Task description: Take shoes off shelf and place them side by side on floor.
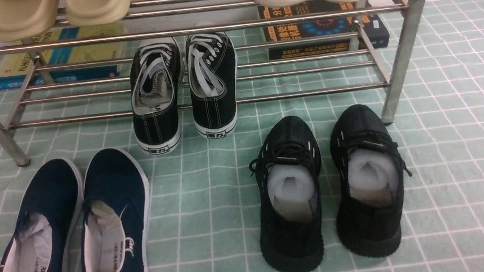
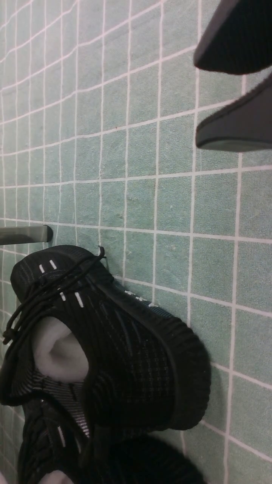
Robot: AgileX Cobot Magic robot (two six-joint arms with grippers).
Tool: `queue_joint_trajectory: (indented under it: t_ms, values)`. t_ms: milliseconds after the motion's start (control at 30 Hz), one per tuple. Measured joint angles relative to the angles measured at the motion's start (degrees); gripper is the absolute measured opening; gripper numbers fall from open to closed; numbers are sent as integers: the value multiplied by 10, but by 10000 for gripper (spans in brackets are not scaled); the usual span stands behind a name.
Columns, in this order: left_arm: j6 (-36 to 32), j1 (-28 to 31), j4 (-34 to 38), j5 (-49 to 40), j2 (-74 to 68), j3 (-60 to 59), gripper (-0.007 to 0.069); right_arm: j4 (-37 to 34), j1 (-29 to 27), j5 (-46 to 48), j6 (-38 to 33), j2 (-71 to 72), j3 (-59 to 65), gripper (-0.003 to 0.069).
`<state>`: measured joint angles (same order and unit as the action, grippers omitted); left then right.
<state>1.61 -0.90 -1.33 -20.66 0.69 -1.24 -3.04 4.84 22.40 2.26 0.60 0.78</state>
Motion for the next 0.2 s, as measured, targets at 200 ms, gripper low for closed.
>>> queue_joint_trajectory:
  t_ms: [200]
  values:
    - [0, 0, 0, 0, 0, 0, 79, 0, 0, 0, 0, 0, 0, 240]
